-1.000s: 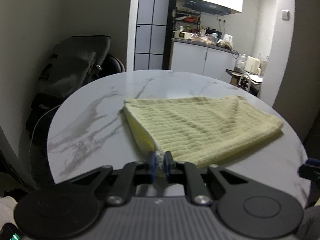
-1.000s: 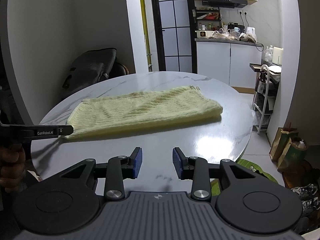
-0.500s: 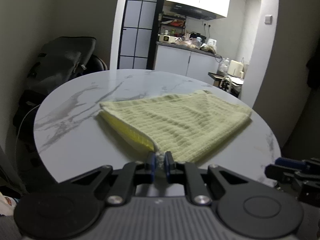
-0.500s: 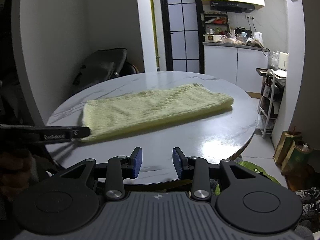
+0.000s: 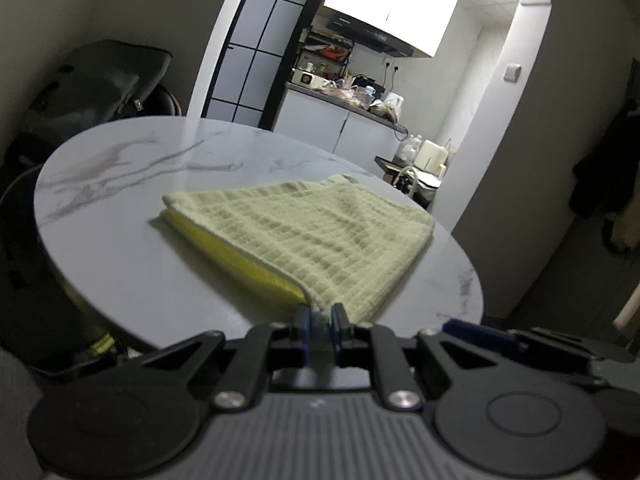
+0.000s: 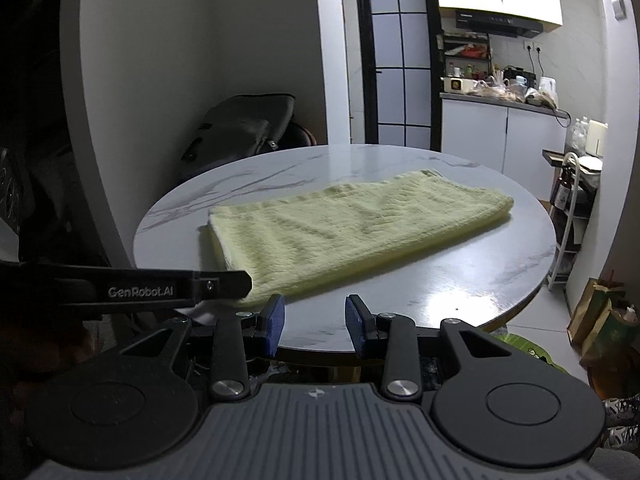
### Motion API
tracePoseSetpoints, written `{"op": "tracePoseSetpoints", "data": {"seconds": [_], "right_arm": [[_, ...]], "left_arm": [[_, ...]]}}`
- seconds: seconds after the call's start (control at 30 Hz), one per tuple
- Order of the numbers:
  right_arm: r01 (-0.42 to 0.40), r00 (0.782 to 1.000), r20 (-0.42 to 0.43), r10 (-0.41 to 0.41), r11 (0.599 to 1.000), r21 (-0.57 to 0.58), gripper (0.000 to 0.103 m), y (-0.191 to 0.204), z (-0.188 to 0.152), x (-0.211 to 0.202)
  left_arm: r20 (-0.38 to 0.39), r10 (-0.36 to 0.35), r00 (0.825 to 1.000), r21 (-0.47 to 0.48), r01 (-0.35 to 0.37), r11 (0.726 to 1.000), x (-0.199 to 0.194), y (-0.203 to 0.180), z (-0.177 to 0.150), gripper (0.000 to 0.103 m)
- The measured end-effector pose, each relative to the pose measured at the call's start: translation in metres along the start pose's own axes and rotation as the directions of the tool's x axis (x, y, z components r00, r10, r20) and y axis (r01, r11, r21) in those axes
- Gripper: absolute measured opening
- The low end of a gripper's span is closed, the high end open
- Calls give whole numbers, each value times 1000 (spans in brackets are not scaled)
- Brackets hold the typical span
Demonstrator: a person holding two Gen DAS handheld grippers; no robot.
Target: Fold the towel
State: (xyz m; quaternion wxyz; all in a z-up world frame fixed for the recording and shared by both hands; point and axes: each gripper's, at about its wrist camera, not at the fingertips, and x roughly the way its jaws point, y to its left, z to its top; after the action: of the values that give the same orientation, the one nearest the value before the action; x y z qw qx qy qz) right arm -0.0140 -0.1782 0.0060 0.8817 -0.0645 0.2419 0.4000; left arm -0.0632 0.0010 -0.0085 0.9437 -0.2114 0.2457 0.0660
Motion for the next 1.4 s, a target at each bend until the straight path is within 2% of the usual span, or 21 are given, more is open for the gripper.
{"op": "tracePoseSetpoints", "data": {"seconds": [0.47,0.87,0.93,1.0,1.27,1.4], "right_arm": [[-73,997,-10,72,996,-46,38,36,7,13],[-59,998,-16,58,995,-75,37,46,1,32],[-53,999,-15,52,993,-105,34,47,-1,33],[-53,999,-16,51,992,-119,26,44,-2,32],[-58,998,-25,56,995,-85,10,22,-3,24],[-44,999,-11,43,998,-48,9,11,-1,19]], "left_arm": [[12,41,999,-14,-41,999,-21,33,5,14],[15,64,998,4,-64,998,-28,35,6,18],[15,66,998,8,-66,998,-28,34,6,19],[16,68,998,13,-68,998,-27,33,5,22],[21,74,997,38,-74,997,-21,22,5,23],[20,73,997,63,-75,995,-18,18,6,26]]}}
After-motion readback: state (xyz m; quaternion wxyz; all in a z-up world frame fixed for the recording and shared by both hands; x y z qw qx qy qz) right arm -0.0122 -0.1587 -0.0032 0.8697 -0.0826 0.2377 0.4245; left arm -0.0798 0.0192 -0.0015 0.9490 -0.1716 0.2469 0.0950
